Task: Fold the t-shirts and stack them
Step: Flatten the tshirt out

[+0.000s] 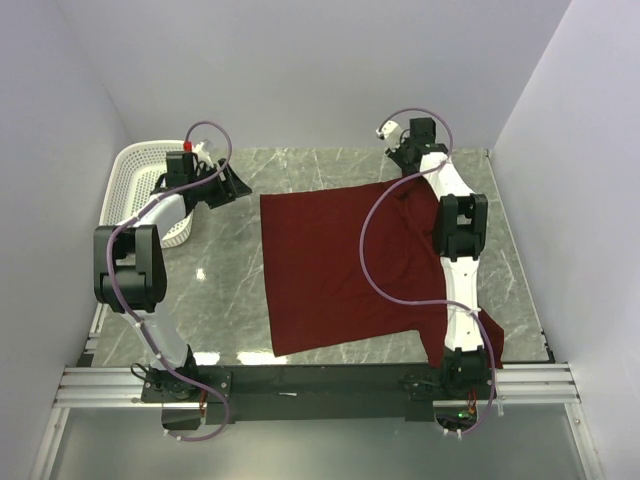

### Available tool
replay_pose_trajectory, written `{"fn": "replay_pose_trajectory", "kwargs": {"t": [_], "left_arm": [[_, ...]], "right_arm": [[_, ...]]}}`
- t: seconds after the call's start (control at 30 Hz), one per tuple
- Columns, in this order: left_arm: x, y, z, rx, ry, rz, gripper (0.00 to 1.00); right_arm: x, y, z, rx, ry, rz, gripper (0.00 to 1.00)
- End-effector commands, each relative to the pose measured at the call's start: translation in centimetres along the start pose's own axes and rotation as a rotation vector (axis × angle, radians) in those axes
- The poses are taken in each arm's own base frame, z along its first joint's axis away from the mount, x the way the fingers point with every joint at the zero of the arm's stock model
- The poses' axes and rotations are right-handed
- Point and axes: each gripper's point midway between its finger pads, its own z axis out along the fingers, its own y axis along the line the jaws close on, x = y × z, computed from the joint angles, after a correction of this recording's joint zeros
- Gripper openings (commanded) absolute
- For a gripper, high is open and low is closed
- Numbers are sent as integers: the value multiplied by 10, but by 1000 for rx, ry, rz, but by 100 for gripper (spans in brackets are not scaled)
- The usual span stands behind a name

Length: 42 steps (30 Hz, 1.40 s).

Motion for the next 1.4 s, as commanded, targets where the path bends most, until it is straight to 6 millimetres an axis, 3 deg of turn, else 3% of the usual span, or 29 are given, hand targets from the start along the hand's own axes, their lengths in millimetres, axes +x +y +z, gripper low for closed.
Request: {"fn": "replay_pose_trajectory", "kwargs": {"t": [0.0, 0.33, 0.43, 0.47, 0.5, 0.57, 0.63, 0.67, 0.73, 0.93, 1.0, 1.3, 1.37], "left_arm": [[-14, -20, -9, 55, -42, 28, 71], [-10, -20, -6, 56, -29, 26, 71], [-11, -20, -5, 50, -27, 31, 71], [-13, -21, -4, 51, -28, 37, 71], [-12, -19, -4, 42, -21, 35, 71], [-2, -33, 9, 55, 21, 84, 71], [15, -24, 22, 4, 96, 116, 71], [8, -30, 26, -2, 95, 142, 71], [14, -27, 39, -66, 131, 172, 71], [13, 1, 61, -290, 141, 223, 70], [8, -1, 66, -313, 138, 245, 69], [11, 25, 109, -404, 177, 296, 54], [4, 23, 114, -403, 166, 295, 49]], "right_arm": [[-11, -8, 10, 39, -41, 4, 33], [-6, -7, 19, 49, -32, -4, 34], [-11, -9, 19, 62, -45, 0, 19], [-14, -14, 16, 80, -57, 5, 4], [-14, -17, 15, 88, -60, 12, 1], [-22, -27, 5, 121, -93, 34, 0], [-27, -35, -4, 139, -119, 62, 0], [-34, -40, -13, 145, -141, 72, 0], [-42, -50, -28, 154, -169, 101, 0], [-45, -42, -53, 106, -209, 119, 0], [-46, -38, -58, 95, -212, 122, 0], [-45, -31, -69, 70, -213, 145, 0], [-44, -29, -73, 67, -214, 142, 0]]}}
